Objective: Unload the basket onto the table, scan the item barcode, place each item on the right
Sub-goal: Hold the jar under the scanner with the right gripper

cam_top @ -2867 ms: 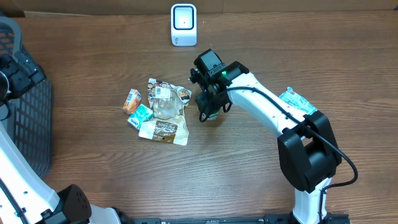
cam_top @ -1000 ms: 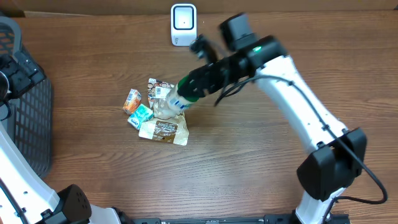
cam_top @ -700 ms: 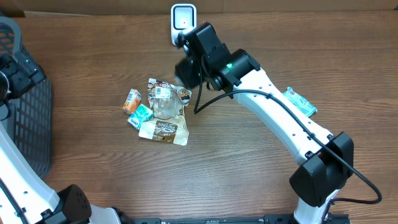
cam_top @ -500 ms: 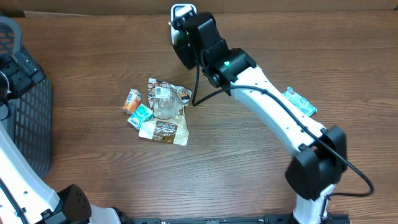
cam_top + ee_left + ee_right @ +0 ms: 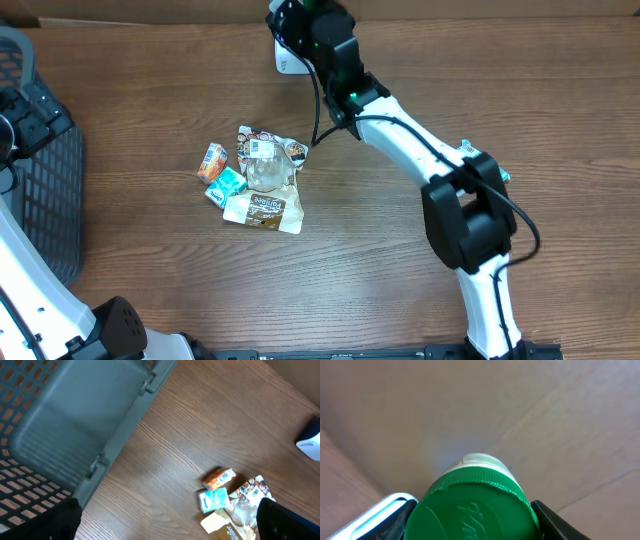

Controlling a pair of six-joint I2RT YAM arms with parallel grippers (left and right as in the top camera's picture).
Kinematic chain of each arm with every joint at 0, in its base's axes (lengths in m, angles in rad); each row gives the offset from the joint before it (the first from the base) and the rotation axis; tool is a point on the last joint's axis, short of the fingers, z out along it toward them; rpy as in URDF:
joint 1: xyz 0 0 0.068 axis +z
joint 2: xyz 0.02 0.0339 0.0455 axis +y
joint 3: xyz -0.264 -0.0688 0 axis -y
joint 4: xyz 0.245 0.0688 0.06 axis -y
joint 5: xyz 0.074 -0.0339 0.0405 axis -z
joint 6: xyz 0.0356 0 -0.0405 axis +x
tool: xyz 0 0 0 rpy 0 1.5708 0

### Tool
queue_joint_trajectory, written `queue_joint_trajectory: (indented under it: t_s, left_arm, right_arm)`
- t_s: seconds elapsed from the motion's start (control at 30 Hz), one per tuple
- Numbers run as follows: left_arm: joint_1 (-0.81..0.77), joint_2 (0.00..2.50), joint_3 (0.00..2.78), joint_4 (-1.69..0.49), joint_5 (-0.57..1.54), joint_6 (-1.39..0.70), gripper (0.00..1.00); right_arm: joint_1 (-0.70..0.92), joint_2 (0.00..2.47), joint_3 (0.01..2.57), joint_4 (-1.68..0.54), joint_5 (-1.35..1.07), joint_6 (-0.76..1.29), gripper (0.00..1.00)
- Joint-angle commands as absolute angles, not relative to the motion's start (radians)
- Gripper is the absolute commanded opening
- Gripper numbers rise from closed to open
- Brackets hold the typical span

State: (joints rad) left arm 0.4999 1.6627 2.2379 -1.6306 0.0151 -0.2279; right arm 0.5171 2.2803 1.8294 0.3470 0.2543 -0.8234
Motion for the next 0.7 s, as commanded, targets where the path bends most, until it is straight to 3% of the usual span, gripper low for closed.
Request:
queue_joint_trajectory:
  t_s: [0.0, 0.67]
  left_arm:
    - [0.504, 1.667, 2.251, -1.629, 0.019, -0.205, 1.0]
    - [0.504, 1.667, 2.251, -1.629, 0.019, -0.205, 0.99]
  right_arm:
    - [0.495, 2.348, 1.853, 0.411, 0.245, -1.003, 0.36]
    - [0.49, 2.406, 1.853, 0.493, 0.186, -1.031, 0.34]
